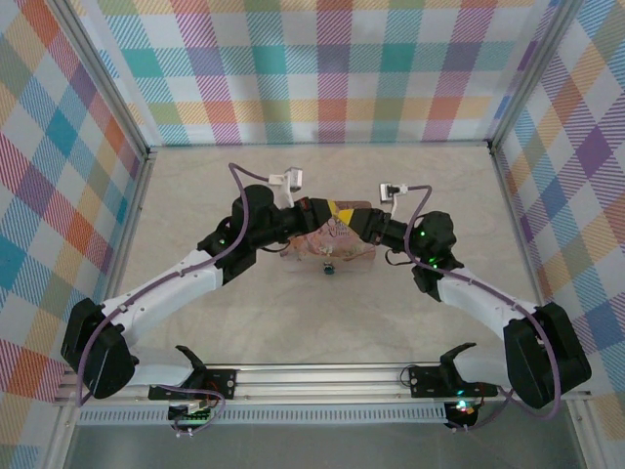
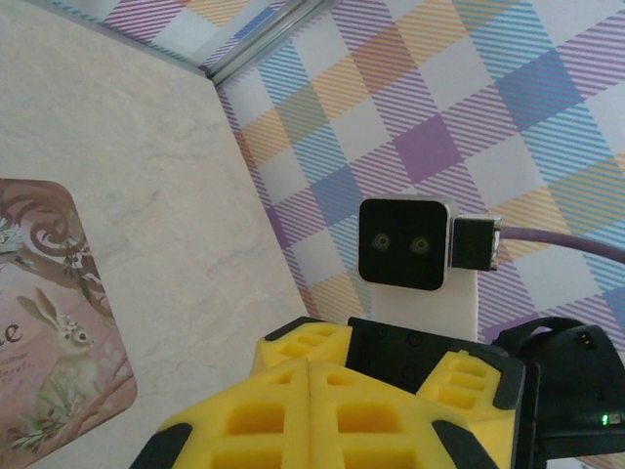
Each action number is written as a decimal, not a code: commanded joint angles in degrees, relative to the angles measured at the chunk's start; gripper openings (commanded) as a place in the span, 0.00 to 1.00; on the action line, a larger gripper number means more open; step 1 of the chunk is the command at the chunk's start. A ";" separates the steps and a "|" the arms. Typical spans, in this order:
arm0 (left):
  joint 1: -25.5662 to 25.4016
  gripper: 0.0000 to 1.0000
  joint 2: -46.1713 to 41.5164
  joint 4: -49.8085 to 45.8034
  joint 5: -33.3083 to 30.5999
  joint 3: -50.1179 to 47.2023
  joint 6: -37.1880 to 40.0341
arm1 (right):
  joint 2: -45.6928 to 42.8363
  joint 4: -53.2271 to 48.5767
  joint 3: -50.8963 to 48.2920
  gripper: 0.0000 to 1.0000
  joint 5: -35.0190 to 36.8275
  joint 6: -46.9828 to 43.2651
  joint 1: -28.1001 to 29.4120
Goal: Unlock the padlock with the key
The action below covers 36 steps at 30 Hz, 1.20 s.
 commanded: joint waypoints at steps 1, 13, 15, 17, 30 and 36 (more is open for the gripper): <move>-0.70 0.00 -1.36 3.80 0.96 0.00 -0.81 | -0.57 5.29 0.22 0.42 -1.42 1.75 -0.26; -1.22 0.00 -1.61 5.98 1.09 -1.03 -1.66 | 1.01 7.52 0.73 0.29 -1.77 3.58 -0.23; -1.24 0.00 -1.70 6.07 1.24 -0.93 -1.62 | 1.37 7.78 0.78 0.30 -1.71 3.71 -0.19; -1.22 0.00 -1.70 6.37 1.40 -0.76 -1.62 | 1.77 7.29 1.04 0.30 -1.90 3.79 -0.18; -1.36 0.00 -2.91 7.49 0.40 -2.10 -1.90 | 2.35 10.04 0.48 0.02 -1.73 4.58 -0.18; -1.41 0.00 -3.94 7.41 -0.04 -2.73 -1.86 | 1.10 9.43 -0.24 0.00 -1.04 3.46 -0.27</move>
